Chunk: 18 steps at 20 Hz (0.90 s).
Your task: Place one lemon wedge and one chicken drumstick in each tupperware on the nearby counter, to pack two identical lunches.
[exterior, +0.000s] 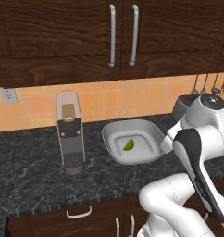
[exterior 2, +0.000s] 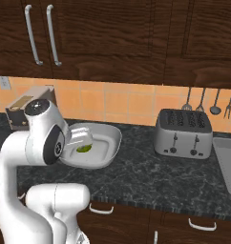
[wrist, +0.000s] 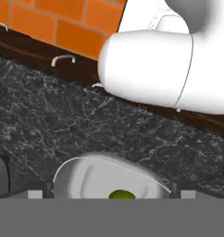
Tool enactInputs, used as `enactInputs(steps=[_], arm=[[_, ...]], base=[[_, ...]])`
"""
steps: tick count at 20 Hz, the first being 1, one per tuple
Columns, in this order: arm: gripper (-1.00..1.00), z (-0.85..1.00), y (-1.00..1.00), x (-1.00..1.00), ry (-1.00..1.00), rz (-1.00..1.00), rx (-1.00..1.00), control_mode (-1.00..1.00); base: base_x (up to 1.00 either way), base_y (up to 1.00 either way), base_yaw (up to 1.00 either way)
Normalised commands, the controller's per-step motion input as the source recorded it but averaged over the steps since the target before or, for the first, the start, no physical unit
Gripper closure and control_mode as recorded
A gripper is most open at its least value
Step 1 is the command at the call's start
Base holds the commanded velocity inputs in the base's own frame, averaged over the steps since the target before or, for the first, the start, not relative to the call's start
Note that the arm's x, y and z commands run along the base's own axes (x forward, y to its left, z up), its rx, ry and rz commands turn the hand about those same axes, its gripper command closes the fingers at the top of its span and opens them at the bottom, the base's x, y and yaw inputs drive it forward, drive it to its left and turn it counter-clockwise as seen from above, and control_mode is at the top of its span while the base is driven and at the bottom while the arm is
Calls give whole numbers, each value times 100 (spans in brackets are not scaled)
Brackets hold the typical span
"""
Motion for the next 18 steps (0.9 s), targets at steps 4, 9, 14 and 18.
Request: enactInputs(steps=[4, 9, 14, 18], arm=[[-100, 0, 0, -100, 0, 0, 0, -100], [-100, 0, -1, -51, 0, 0, 0, 100], [-100, 0, 0, 0, 0, 0, 0, 100], [-100, 0, 0, 0, 0, 0, 0, 100]], base=[[0, 0, 0], [-1, -16, 0], [0, -96, -5], [-32, -100, -7]])
